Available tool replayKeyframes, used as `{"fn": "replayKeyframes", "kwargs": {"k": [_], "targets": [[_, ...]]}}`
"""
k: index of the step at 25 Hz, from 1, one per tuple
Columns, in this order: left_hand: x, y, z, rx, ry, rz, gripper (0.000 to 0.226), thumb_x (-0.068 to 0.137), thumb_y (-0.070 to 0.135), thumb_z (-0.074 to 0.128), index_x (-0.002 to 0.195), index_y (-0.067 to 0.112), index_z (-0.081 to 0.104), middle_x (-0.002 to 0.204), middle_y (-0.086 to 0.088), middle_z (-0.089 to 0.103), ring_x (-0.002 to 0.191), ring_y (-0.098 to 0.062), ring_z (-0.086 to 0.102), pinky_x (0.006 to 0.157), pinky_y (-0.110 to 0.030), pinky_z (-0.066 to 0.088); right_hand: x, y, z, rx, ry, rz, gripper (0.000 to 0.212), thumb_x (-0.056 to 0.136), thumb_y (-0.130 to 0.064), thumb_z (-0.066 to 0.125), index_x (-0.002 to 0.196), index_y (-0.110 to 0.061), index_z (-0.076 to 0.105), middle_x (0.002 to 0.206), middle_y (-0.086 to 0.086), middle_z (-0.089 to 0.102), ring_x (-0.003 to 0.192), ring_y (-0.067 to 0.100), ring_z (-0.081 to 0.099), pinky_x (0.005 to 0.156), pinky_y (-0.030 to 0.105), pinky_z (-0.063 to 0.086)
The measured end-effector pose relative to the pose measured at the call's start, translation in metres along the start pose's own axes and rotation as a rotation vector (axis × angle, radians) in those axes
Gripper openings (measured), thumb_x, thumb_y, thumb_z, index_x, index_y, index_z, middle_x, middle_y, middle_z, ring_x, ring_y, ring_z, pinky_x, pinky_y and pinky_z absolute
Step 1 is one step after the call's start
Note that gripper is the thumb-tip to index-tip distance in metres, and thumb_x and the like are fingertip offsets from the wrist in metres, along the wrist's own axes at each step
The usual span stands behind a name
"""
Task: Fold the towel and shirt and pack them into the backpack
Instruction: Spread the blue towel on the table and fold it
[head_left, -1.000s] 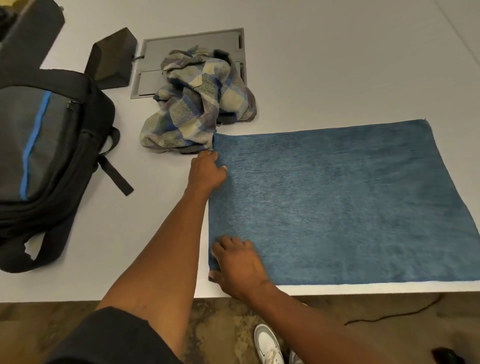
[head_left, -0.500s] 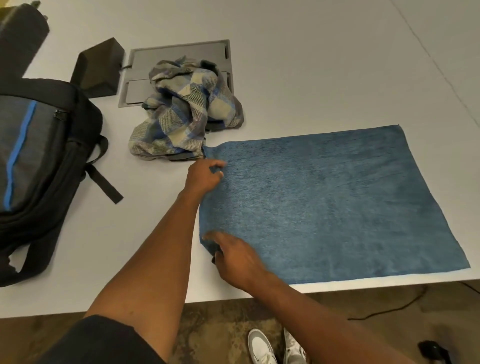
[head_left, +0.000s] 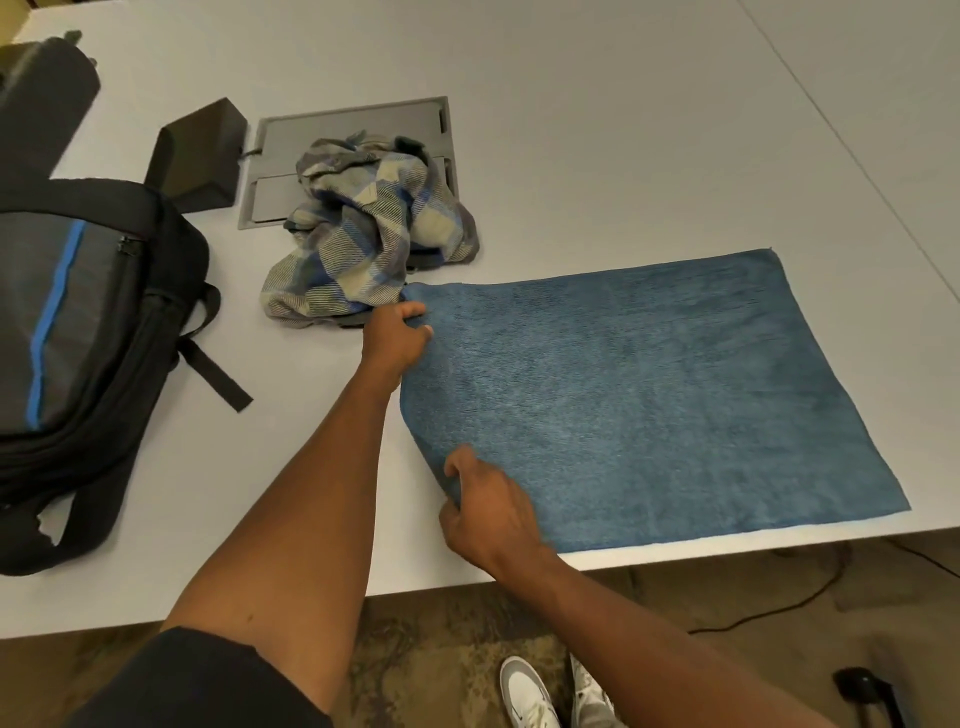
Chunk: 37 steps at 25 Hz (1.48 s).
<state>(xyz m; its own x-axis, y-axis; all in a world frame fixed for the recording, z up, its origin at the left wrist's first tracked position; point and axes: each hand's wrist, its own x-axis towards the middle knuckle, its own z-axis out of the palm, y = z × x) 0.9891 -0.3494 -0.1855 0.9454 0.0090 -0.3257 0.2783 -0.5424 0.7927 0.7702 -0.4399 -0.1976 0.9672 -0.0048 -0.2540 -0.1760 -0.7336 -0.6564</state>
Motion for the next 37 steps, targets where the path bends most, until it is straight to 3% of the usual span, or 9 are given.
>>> {"fn": "replayKeyframes", "kwargs": {"k": [5,8,12,15,21,25,28,32,37], "targets": [[-0.008,0.006,-0.002,-0.097,0.033,-0.045,0.047,0.083,-0.001,0.068,0.129,0.007,0.063,0.125,-0.012,0.065,0.11,-0.024,0.063,0.1,-0.039,0.051,-0.004,0.006,-0.013,0.067,0.082,0.081,0.022,0.084,-0.011,0.052,0.097,-0.027,0.059,0.092,-0.005,0.067,0.081,0.017,0.062,0.071,0.034,0.051],[-0.015,0.017,0.004,-0.168,0.023,-0.017,0.042,0.085,0.024,0.071,0.125,0.01,0.065,0.115,-0.001,0.064,0.105,-0.016,0.06,0.097,-0.032,0.05,-0.009,0.009,-0.024,0.106,0.156,0.083,0.023,0.083,-0.01,0.051,0.094,-0.028,0.06,0.084,-0.008,0.065,0.074,0.014,0.06,0.065,0.033,0.05],[-0.02,0.049,0.028,-0.195,-0.063,0.035,0.038,0.088,0.063,0.055,0.086,0.026,0.06,0.087,0.008,0.055,0.082,-0.01,0.051,0.078,-0.031,0.047,-0.021,0.021,-0.055,0.118,0.228,0.096,0.023,0.087,-0.007,0.051,0.099,-0.026,0.06,0.072,-0.009,0.058,0.057,0.007,0.049,0.053,0.019,0.035],[-0.029,0.072,0.051,-0.233,-0.152,0.058,0.056,0.097,0.062,0.042,0.136,0.024,0.052,0.131,0.0,0.054,0.12,-0.019,0.05,0.107,-0.043,0.043,-0.03,0.045,-0.08,0.131,0.271,0.122,0.029,0.086,-0.005,0.051,0.106,-0.026,0.056,0.071,-0.006,0.058,0.057,0.01,0.052,0.052,0.027,0.042],[-0.043,0.107,0.096,-0.214,-0.181,0.075,0.116,0.06,0.095,0.036,0.151,0.024,0.033,0.148,-0.004,0.046,0.134,-0.026,0.046,0.112,-0.051,0.038,-0.048,0.087,-0.12,0.176,0.355,0.199,0.036,0.089,-0.005,0.053,0.116,-0.029,0.053,0.08,-0.001,0.061,0.061,0.011,0.056,0.054,0.033,0.05],[-0.054,0.138,0.133,-0.174,-0.214,0.124,0.104,0.055,0.099,0.033,0.136,0.035,0.047,0.132,-0.005,0.057,0.125,-0.028,0.053,0.109,-0.051,0.041,-0.059,0.117,-0.152,0.27,0.402,0.241,0.038,0.09,-0.004,0.052,0.117,-0.031,0.054,0.094,-0.002,0.063,0.076,0.013,0.063,0.065,0.039,0.057],[-0.062,0.168,0.163,-0.144,-0.267,0.143,0.102,0.071,0.09,0.032,0.15,0.027,0.035,0.142,-0.009,0.052,0.131,-0.029,0.049,0.111,-0.05,0.039,-0.067,0.145,-0.177,0.292,0.482,0.266,0.036,0.091,-0.004,0.05,0.116,-0.029,0.056,0.101,-0.003,0.065,0.084,0.009,0.062,0.071,0.035,0.057],[-0.066,0.202,0.205,-0.106,-0.313,0.176,0.073,0.093,0.071,0.033,0.15,0.024,0.038,0.139,-0.008,0.053,0.128,-0.026,0.05,0.11,-0.049,0.041,-0.078,0.187,-0.209,0.335,0.563,0.314,0.033,0.091,0.0,0.049,0.112,-0.025,0.06,0.102,-0.008,0.063,0.082,-0.001,0.057,0.068,0.014,0.048],[-0.065,0.23,0.272,-0.067,-0.405,0.186,0.083,0.089,0.077,0.031,0.156,0.028,0.023,0.148,-0.011,0.046,0.135,-0.028,0.045,0.112,-0.051,0.038,-0.087,0.236,-0.238,0.367,0.566,0.395,0.036,0.091,0.002,0.048,0.11,-0.025,0.062,0.105,-0.01,0.063,0.087,0.0,0.056,0.067,0.005,0.042]]}}
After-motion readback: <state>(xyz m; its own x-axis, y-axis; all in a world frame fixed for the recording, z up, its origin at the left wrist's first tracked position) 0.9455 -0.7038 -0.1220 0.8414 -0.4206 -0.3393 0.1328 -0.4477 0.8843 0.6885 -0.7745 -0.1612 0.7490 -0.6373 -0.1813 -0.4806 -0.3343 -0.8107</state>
